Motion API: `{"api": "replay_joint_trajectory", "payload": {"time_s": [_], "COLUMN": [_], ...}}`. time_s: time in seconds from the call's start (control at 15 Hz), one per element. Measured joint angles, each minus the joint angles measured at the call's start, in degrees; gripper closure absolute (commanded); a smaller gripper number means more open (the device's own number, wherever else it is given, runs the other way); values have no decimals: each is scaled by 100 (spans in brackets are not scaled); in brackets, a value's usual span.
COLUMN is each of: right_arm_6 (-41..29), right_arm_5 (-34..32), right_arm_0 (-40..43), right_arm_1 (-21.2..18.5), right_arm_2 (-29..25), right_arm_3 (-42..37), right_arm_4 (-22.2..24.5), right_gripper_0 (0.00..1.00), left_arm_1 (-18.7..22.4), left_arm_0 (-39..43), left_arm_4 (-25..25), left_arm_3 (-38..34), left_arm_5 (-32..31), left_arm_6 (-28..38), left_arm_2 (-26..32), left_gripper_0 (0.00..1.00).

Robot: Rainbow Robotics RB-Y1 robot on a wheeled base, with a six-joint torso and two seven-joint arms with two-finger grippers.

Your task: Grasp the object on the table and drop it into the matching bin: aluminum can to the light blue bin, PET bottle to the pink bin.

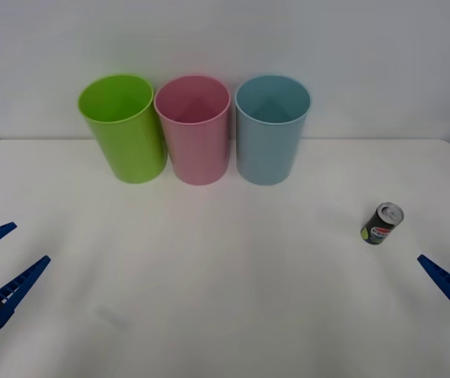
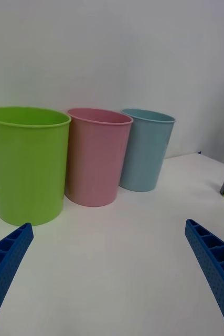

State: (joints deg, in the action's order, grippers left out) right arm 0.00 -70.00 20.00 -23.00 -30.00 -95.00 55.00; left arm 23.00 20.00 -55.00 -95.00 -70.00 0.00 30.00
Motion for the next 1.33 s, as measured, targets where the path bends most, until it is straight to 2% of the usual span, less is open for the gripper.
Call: {"api": "replay_joint_trajectory", "payload": {"time_s": [0.27, 0.67, 1.13, 1.33], "right_arm_6": [1, 37, 395, 1145], "right_arm_5": [11, 274, 1332, 1769], "right_arm_0": [100, 533, 821, 872], "right_arm_1": [-11, -401, -435, -434], "right_arm_2": [-41, -41, 301, 543], "right_arm_3": [73, 16, 17, 17], "right_arm_4": [46, -214, -285, -470], "right_gripper_0": [0, 0, 0, 0], "left_arm_1": [0, 0, 0, 0], "left_arm_0": [0, 0, 0, 0], "left_arm_4": [0, 0, 0, 0], "left_arm_3": [0, 0, 0, 0], "left_arm_5": [0, 0, 0, 0], "left_arm_6": [0, 0, 0, 0], "left_arm_2": [0, 0, 0, 0], "left_gripper_0": [0, 0, 0, 0]}}
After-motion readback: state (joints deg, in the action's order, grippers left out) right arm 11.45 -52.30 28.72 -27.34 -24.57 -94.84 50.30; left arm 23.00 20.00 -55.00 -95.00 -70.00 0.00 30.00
